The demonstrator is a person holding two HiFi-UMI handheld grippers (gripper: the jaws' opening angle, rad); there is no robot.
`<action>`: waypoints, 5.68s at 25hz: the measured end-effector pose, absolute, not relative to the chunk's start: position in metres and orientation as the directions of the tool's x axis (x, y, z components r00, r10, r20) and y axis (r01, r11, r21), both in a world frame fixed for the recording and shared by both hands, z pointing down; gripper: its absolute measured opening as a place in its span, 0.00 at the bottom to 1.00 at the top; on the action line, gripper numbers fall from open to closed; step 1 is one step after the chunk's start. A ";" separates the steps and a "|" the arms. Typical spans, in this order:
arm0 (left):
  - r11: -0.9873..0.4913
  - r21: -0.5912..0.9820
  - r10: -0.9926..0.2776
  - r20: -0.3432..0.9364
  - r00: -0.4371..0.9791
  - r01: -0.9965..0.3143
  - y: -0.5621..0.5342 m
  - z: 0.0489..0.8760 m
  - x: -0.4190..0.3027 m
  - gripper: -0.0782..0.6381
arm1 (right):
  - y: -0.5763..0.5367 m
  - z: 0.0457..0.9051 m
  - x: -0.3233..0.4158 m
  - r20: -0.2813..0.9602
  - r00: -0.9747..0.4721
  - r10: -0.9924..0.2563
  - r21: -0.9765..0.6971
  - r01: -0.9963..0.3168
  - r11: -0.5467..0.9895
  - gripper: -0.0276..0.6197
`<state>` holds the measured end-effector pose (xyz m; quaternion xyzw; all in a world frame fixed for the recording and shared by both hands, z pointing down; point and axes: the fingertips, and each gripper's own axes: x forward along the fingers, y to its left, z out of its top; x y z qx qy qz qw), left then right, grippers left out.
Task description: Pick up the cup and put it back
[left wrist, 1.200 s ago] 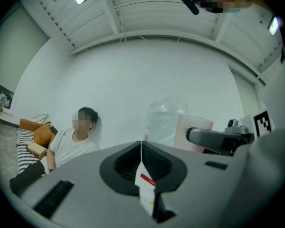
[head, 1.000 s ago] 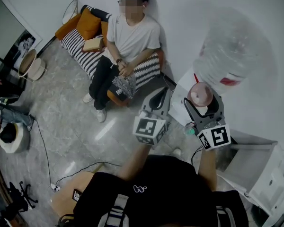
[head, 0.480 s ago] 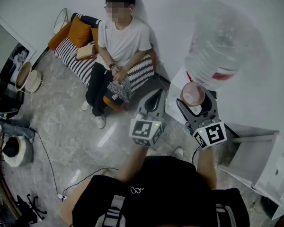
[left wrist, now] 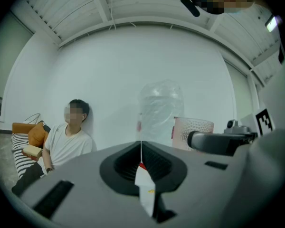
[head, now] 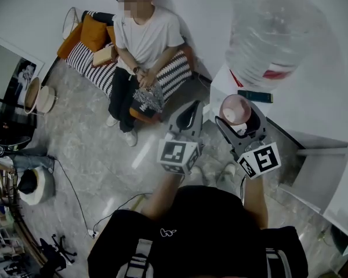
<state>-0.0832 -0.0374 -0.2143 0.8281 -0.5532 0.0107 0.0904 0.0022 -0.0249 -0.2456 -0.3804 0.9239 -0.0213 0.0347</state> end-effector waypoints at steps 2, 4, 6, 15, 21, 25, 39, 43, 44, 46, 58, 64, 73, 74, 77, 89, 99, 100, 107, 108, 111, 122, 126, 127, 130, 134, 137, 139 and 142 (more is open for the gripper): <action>-0.383 0.126 -0.909 0.123 0.398 -0.915 -0.044 -0.203 -0.079 0.13 | -0.026 -0.231 0.004 -0.033 -0.709 -0.705 -0.082 -0.701 0.708 0.63; -0.388 0.129 -0.901 0.158 0.405 -0.913 -0.051 -0.183 -0.073 0.13 | -0.028 -0.212 0.005 -0.011 -0.713 -0.702 -0.091 -0.698 0.710 0.63; -0.382 0.166 -0.894 0.181 0.409 -0.909 -0.057 -0.153 -0.068 0.13 | -0.028 -0.187 0.007 0.021 -0.719 -0.695 -0.104 -0.693 0.713 0.63; -0.356 0.272 -0.869 0.256 0.424 -0.894 -0.059 0.026 -0.050 0.13 | -0.021 -0.019 0.035 0.115 -0.731 -0.673 -0.254 -0.677 0.691 0.63; -0.329 0.335 -0.862 0.276 0.426 -0.883 -0.056 0.162 -0.036 0.13 | -0.017 0.106 0.042 0.148 -0.742 -0.654 -0.301 -0.664 0.685 0.63; -0.315 0.296 -0.869 0.292 0.399 -0.902 -0.061 0.278 -0.031 0.13 | -0.016 0.208 0.033 0.159 -0.780 -0.605 -0.343 -0.618 0.707 0.63; -0.425 0.234 -0.833 0.277 0.479 -0.874 -0.068 0.516 -0.002 0.13 | -0.038 0.468 0.046 0.217 -0.748 -0.627 -0.202 -0.663 0.721 0.63; -0.419 0.236 -0.842 0.260 0.473 -0.877 -0.085 0.559 0.003 0.13 | -0.053 0.525 0.059 0.236 -0.714 -0.660 -0.166 -0.698 0.696 0.63; -0.424 0.235 -0.841 0.258 0.476 -0.875 -0.089 0.570 0.005 0.13 | -0.056 0.536 0.062 0.235 -0.705 -0.669 -0.159 -0.707 0.689 0.63; -0.426 0.234 -0.841 0.253 0.478 -0.874 -0.099 0.589 0.007 0.13 | -0.063 0.557 0.064 0.230 -0.694 -0.682 -0.148 -0.718 0.680 0.63; -0.447 0.234 -0.854 0.178 0.490 -0.864 -0.136 0.638 0.011 0.13 | -0.092 0.629 0.072 0.192 -0.656 -0.730 -0.043 -0.748 0.662 0.63; -0.451 0.204 -0.856 0.177 0.485 -0.869 -0.137 0.649 0.003 0.13 | -0.101 0.644 0.075 0.196 -0.647 -0.737 0.005 -0.751 0.661 0.63; -0.442 0.213 -0.861 0.172 0.479 -0.872 -0.123 0.641 -0.002 0.13 | -0.106 0.650 0.077 0.191 -0.619 -0.762 -0.020 -0.778 0.628 0.63; -0.444 0.208 -0.861 0.168 0.479 -0.871 -0.122 0.639 -0.003 0.13 | -0.109 0.650 0.078 0.188 -0.609 -0.771 -0.024 -0.787 0.616 0.63; -0.447 0.203 -0.863 0.157 0.479 -0.871 -0.119 0.633 -0.007 0.13 | -0.125 0.656 0.079 0.184 -0.582 -0.792 -0.007 -0.806 0.592 0.63; -0.452 0.217 -0.846 0.204 0.493 -0.865 -0.113 0.640 -0.017 0.13 | -0.204 0.686 0.070 0.186 -0.513 -0.838 0.002 -0.853 0.522 0.63; -0.439 0.252 -0.838 0.232 0.494 -0.863 -0.115 0.660 -0.022 0.13 | -0.240 0.704 0.078 0.207 -0.452 -0.867 0.026 -0.884 0.467 0.63; -0.440 0.253 -0.837 0.233 0.496 -0.862 -0.115 0.661 -0.021 0.13 | -0.242 0.705 0.080 0.206 -0.450 -0.869 0.026 -0.885 0.464 0.63; -0.450 0.253 -0.831 0.233 0.505 -0.857 -0.114 0.661 -0.016 0.13 | -0.243 0.713 0.083 0.233 -0.447 -0.864 0.058 -0.880 0.471 0.63; -0.453 0.252 -0.830 0.231 0.508 -0.855 -0.113 0.661 -0.014 0.13 | -0.241 0.714 0.084 0.238 -0.449 -0.861 0.067 -0.877 0.476 0.63; -0.471 0.254 -0.822 0.221 0.525 -0.845 -0.110 0.657 -0.011 0.13 | -0.235 0.711 0.086 0.246 -0.441 -0.863 0.061 -0.882 0.468 0.66; -0.460 0.226 -0.846 0.183 0.501 -0.859 -0.107 0.630 -0.028 0.13 | -0.151 0.640 0.079 0.158 -0.492 -0.856 -0.026 -0.869 0.495 0.66; -0.476 0.230 -0.841 0.164 0.516 -0.849 -0.102 0.619 -0.021 0.13 | -0.117 0.609 0.068 0.107 -0.528 -0.843 -0.024 -0.849 0.529 0.38; -0.478 0.230 -0.843 0.153 0.516 -0.848 -0.102 0.614 -0.021 0.13 | -0.111 0.604 0.068 0.099 -0.526 -0.844 -0.017 -0.849 0.528 0.29; -0.487 0.219 -0.844 0.130 0.520 -0.846 -0.097 0.602 -0.020 0.13 | -0.097 0.597 0.070 0.093 -0.520 -0.849 -0.014 -0.853 0.521 0.19; -0.493 0.217 -0.843 0.121 0.524 -0.843 -0.089 0.592 -0.020 0.13 | -0.083 0.593 0.067 0.096 -0.538 -0.837 -0.036 -0.842 0.538 0.10; -0.492 0.191 -0.850 0.106 0.516 -0.849 -0.087 0.583 -0.027 0.13 | -0.075 0.595 0.060 0.104 -0.568 -0.816 -0.048 -0.823 0.567 0.07; -0.496 0.171 -0.851 0.102 0.516 -0.851 -0.083 0.581 -0.027 0.13 | -0.069 0.596 0.056 0.111 -0.592 -0.798 -0.054 -0.805 0.590 0.06; -0.506 0.172 -0.843 0.106 0.527 -0.845 -0.077 0.575 -0.021 0.13 | -0.062 0.596 0.047 0.120 -0.623 -0.773 -0.040 -0.781 0.624 0.06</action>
